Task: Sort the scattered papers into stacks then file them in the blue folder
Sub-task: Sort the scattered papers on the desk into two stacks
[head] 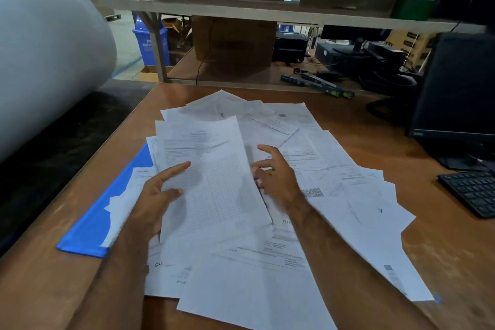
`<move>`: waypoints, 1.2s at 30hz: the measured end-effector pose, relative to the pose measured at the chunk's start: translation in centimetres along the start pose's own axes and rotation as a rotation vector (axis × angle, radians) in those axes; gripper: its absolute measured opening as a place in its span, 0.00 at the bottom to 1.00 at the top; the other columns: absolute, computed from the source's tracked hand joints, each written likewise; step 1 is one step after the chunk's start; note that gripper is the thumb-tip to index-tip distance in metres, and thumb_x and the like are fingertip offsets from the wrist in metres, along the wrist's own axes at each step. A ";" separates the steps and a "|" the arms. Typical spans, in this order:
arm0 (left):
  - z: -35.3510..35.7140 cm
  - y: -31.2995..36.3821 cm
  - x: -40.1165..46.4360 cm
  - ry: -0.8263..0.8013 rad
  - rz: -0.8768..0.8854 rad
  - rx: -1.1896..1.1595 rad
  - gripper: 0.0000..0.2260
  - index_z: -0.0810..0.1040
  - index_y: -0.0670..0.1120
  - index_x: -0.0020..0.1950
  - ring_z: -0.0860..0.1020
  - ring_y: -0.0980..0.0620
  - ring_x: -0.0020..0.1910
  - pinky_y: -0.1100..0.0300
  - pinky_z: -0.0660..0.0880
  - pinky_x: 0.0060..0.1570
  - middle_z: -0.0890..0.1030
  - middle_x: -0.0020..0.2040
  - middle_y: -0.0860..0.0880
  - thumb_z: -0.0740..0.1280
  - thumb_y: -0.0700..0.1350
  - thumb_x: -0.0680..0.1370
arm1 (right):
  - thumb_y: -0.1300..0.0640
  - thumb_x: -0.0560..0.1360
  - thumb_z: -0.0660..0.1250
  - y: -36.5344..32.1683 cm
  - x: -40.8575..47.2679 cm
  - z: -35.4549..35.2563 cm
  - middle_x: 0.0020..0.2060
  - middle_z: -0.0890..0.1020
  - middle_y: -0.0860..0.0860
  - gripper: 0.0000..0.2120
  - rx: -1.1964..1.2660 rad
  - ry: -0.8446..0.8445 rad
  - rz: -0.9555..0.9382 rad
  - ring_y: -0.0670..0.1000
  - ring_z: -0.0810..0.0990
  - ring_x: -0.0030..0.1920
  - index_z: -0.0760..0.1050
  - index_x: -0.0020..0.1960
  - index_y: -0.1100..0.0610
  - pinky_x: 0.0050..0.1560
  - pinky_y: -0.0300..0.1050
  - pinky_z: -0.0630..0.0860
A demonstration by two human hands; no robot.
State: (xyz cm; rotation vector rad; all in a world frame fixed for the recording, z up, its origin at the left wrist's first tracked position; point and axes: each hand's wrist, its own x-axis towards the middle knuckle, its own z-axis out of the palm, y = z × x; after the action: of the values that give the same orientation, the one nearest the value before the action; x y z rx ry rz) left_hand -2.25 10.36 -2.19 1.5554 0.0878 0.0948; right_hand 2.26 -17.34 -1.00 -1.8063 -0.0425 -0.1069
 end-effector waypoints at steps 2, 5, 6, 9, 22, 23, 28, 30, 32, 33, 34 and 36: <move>-0.5 -0.2 0.2 0.085 -0.023 -0.042 0.28 0.83 0.57 0.65 0.70 0.49 0.72 0.46 0.68 0.72 0.74 0.72 0.57 0.64 0.27 0.78 | 0.61 0.78 0.70 0.5 2.0 -0.6 0.50 0.86 0.55 0.11 -0.059 0.145 0.094 0.52 0.85 0.40 0.79 0.59 0.52 0.43 0.53 0.84; -0.1 0.1 0.3 0.130 -0.029 -0.050 0.26 0.82 0.55 0.65 0.69 0.52 0.69 0.51 0.68 0.66 0.73 0.71 0.60 0.64 0.27 0.79 | 0.58 0.75 0.72 1.2 5.8 -1.2 0.45 0.84 0.55 0.09 -0.153 0.268 0.213 0.53 0.84 0.40 0.78 0.55 0.55 0.47 0.56 0.85; 0.0 0.0 0.4 0.130 -0.030 -0.054 0.25 0.82 0.55 0.65 0.70 0.54 0.67 0.51 0.68 0.65 0.73 0.70 0.61 0.64 0.27 0.79 | 0.55 0.74 0.74 1.4 7.1 -1.2 0.46 0.84 0.55 0.12 -0.206 0.276 0.238 0.55 0.85 0.43 0.77 0.55 0.55 0.49 0.56 0.85; -0.1 -0.1 0.5 0.086 -0.024 -0.054 0.26 0.82 0.55 0.65 0.71 0.61 0.63 0.54 0.67 0.64 0.75 0.65 0.67 0.64 0.27 0.79 | 0.44 0.72 0.76 1.3 10.2 -0.5 0.56 0.83 0.59 0.27 -0.422 0.231 0.264 0.61 0.84 0.53 0.71 0.64 0.55 0.54 0.56 0.83; -0.7 -1.2 1.1 0.053 -0.016 -0.061 0.27 0.82 0.56 0.65 0.69 0.52 0.72 0.47 0.66 0.71 0.75 0.71 0.61 0.65 0.27 0.78 | 0.66 0.78 0.66 3.3 11.2 -3.7 0.64 0.79 0.54 0.21 -0.477 0.276 0.087 0.57 0.78 0.65 0.78 0.68 0.50 0.65 0.52 0.78; -0.8 -1.3 1.2 0.054 -0.014 -0.056 0.27 0.82 0.56 0.65 0.69 0.52 0.72 0.48 0.66 0.71 0.75 0.71 0.61 0.65 0.27 0.78 | 0.69 0.78 0.64 3.4 10.2 -4.7 0.67 0.77 0.54 0.23 -0.434 0.257 0.059 0.57 0.76 0.68 0.77 0.70 0.52 0.69 0.50 0.75; -0.8 -1.1 1.1 0.052 -0.034 -0.055 0.26 0.82 0.56 0.65 0.69 0.49 0.72 0.43 0.68 0.72 0.74 0.72 0.60 0.66 0.28 0.78 | 0.72 0.79 0.62 0.7 4.0 -10.8 0.71 0.76 0.46 0.28 -0.057 0.153 -0.095 0.48 0.74 0.72 0.73 0.75 0.51 0.73 0.47 0.70; -0.6 -0.6 0.8 0.062 -0.040 -0.076 0.25 0.82 0.54 0.66 0.71 0.51 0.69 0.50 0.70 0.67 0.74 0.72 0.59 0.65 0.28 0.78 | 0.71 0.78 0.65 -1.0 1.4 -12.7 0.69 0.79 0.46 0.25 0.345 0.082 -0.132 0.49 0.77 0.69 0.75 0.72 0.53 0.69 0.48 0.75; -0.4 -0.2 0.5 0.070 -0.049 -0.066 0.24 0.81 0.53 0.67 0.71 0.52 0.66 0.54 0.69 0.63 0.73 0.72 0.59 0.65 0.29 0.79 | 0.63 0.77 0.69 -2.2 -0.7 -13.6 0.68 0.80 0.49 0.21 0.565 -0.006 -0.117 0.52 0.79 0.67 0.77 0.70 0.54 0.66 0.49 0.77; -0.4 -0.1 0.4 0.062 -0.049 -0.054 0.23 0.81 0.54 0.67 0.70 0.52 0.66 0.53 0.68 0.62 0.72 0.72 0.59 0.65 0.30 0.79 | 0.59 0.76 0.70 -2.3 -1.3 -13.6 0.68 0.80 0.49 0.21 0.556 -0.053 -0.096 0.51 0.79 0.67 0.78 0.68 0.53 0.67 0.49 0.77; -0.3 0.0 0.3 0.055 -0.050 -0.049 0.23 0.81 0.55 0.67 0.69 0.52 0.67 0.52 0.67 0.62 0.72 0.72 0.59 0.65 0.30 0.80 | 0.57 0.76 0.71 -2.1 -1.6 -13.5 0.68 0.80 0.48 0.20 0.460 -0.093 -0.070 0.49 0.78 0.68 0.79 0.67 0.51 0.69 0.48 0.75; -0.1 0.2 0.1 0.050 -0.049 -0.055 0.24 0.80 0.54 0.67 0.70 0.53 0.65 0.55 0.68 0.60 0.72 0.72 0.59 0.64 0.30 0.79 | 0.60 0.76 0.73 -0.9 -1.4 -12.7 0.67 0.80 0.43 0.21 0.031 -0.136 -0.020 0.43 0.78 0.66 0.79 0.67 0.46 0.70 0.44 0.72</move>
State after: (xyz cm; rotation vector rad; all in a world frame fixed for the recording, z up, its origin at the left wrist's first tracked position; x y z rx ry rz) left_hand -2.19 10.50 -1.99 1.4957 0.1614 0.0962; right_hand 0.14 -29.41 2.65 -1.7804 -0.1579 0.0029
